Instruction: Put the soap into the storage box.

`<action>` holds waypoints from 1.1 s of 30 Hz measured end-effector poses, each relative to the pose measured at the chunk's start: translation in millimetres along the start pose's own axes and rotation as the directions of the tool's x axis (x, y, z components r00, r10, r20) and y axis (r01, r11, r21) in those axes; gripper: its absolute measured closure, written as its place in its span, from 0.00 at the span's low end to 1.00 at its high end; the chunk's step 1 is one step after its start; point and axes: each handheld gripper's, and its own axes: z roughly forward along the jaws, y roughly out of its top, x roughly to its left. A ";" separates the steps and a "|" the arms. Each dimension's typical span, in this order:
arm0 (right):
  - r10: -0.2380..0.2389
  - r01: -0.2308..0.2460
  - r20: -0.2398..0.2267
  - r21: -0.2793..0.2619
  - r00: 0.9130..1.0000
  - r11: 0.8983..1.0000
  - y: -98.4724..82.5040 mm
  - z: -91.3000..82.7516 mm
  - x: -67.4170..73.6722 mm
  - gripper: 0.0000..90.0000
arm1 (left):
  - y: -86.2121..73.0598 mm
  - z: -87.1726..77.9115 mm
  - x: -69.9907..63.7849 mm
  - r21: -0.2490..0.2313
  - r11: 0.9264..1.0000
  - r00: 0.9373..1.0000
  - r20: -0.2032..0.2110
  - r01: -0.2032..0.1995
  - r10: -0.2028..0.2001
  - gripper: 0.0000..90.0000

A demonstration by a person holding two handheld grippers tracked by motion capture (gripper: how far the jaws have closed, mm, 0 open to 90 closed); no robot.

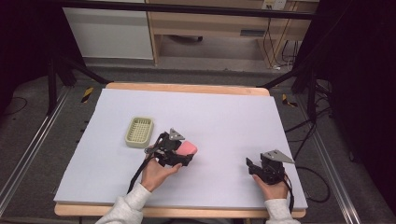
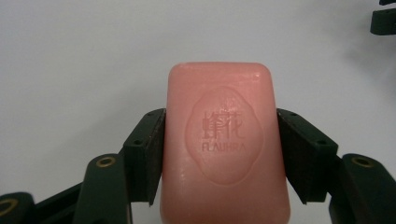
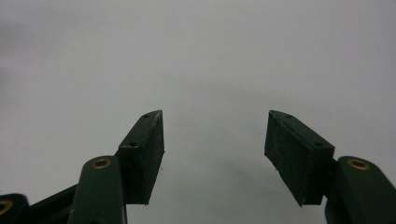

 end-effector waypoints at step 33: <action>0.005 -0.005 0.002 0.002 1.000 1.000 -0.7 0.3 -0.1 0.42 | -19.5 -50.9 62.7 -0.070 0.993 0.992 -0.074 0.097 -0.102 0.42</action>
